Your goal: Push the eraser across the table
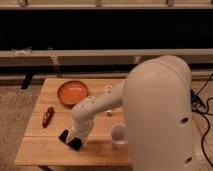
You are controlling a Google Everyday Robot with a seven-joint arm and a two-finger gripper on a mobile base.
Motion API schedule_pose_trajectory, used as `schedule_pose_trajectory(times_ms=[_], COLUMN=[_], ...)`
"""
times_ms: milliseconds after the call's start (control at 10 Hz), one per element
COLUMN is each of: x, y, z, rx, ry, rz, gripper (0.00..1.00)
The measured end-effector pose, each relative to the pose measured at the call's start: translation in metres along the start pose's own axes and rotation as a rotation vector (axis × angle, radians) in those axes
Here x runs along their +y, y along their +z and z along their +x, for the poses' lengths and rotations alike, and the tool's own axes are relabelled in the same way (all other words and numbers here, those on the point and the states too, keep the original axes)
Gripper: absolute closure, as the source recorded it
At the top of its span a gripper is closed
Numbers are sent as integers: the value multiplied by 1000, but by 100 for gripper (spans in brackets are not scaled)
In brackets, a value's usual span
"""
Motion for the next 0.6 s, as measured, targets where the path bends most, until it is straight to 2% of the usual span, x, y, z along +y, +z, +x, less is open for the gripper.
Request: schedule_pose_trajectory(times_ms=[400, 600], x=[13, 35], y=[5, 1], z=[-8, -13], rx=[-2, -9], ry=[-24, -54], rz=[-20, -40], gripper=[35, 35])
